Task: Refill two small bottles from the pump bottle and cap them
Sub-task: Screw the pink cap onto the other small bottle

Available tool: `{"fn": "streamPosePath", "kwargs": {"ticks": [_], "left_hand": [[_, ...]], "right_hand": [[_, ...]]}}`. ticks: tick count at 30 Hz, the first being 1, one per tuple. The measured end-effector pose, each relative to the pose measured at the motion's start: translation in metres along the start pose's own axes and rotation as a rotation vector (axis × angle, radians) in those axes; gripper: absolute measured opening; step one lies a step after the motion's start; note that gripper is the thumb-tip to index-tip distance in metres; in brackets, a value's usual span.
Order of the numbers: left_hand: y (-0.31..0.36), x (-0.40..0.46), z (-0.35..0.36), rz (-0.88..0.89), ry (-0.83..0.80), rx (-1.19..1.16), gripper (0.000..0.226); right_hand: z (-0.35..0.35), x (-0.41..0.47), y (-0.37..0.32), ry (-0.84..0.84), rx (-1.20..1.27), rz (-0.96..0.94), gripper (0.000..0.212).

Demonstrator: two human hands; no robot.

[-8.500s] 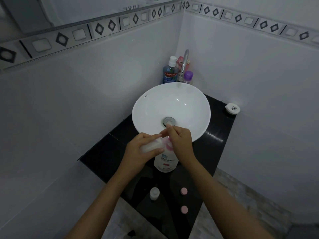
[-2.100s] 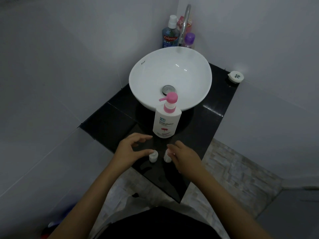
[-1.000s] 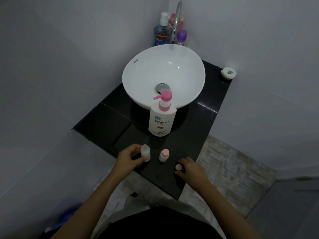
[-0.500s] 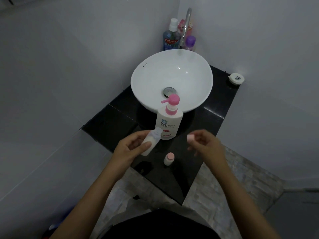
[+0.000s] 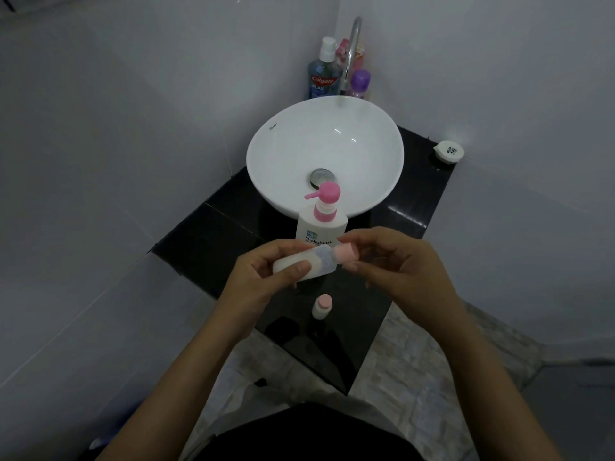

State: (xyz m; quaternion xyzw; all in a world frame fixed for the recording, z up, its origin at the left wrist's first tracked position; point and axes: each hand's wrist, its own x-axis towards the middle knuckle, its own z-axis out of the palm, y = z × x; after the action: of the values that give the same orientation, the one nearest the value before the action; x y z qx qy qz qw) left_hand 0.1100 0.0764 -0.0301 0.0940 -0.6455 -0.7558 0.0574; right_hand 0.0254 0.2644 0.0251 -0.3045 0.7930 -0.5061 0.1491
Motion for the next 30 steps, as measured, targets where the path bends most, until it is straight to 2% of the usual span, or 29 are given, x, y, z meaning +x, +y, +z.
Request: {"fn": "streamPosePath", "kwargs": {"ticks": [3, 4, 6, 8, 11, 12, 14, 16, 17, 19, 20, 22, 25, 27, 30], "left_hand": [[0.002, -0.001, 0.003, 0.0, 0.004, 0.015, 0.03], [0.002, -0.001, 0.004, -0.004, 0.006, 0.018, 0.031], [0.003, 0.0, 0.005, -0.007, 0.006, 0.022, 0.033], [0.004, 0.0, 0.006, -0.012, 0.012, 0.026, 0.033], [0.005, 0.001, 0.005, -0.006, 0.022, 0.017, 0.03], [0.006, 0.001, 0.004, -0.002, 0.021, 0.013, 0.028], [0.007, 0.001, 0.005, 0.0, 0.018, 0.01, 0.028], [0.008, 0.001, 0.006, -0.009, 0.021, 0.008, 0.029], [0.008, 0.001, 0.006, -0.015, 0.024, 0.007, 0.029], [0.009, 0.0, 0.007, -0.02, 0.029, 0.002, 0.029], [0.009, 0.0, 0.007, -0.022, 0.031, -0.002, 0.03], [0.01, -0.001, 0.008, -0.026, 0.035, -0.003, 0.031], [0.011, -0.001, 0.009, -0.027, 0.035, 0.006, 0.032], [0.012, -0.001, 0.009, -0.029, 0.041, 0.002, 0.035], [0.012, -0.001, 0.01, -0.034, 0.048, 0.004, 0.037]], "right_hand": [[-0.002, -0.001, 0.002, -0.004, 0.045, 0.053, 0.017], [0.0, 0.0, 0.003, 0.028, 0.046, 0.087, 0.02], [0.003, 0.0, 0.004, 0.082, 0.001, 0.146, 0.038], [0.003, -0.001, 0.005, 0.087, -0.041, 0.145, 0.044], [-0.003, -0.003, 0.002, -0.021, -0.005, 0.062, 0.026], [-0.006, -0.004, 0.003, -0.049, 0.0, 0.034, 0.028], [-0.005, -0.004, 0.006, -0.043, -0.027, 0.004, 0.028], [-0.001, -0.004, 0.004, 0.014, -0.011, 0.047, 0.012], [0.001, -0.003, 0.002, 0.035, -0.001, 0.079, 0.013], [0.0, -0.003, 0.001, 0.012, -0.034, 0.106, 0.033], [-0.001, -0.003, 0.001, -0.019, -0.045, 0.093, 0.036], [-0.004, -0.004, 0.002, -0.072, -0.023, 0.033, 0.028], [-0.002, -0.004, 0.004, -0.04, 0.052, 0.036, 0.018], [0.002, -0.002, 0.002, 0.01, 0.026, 0.089, 0.028], [0.001, -0.001, 0.003, -0.014, -0.005, 0.09, 0.037]]}}
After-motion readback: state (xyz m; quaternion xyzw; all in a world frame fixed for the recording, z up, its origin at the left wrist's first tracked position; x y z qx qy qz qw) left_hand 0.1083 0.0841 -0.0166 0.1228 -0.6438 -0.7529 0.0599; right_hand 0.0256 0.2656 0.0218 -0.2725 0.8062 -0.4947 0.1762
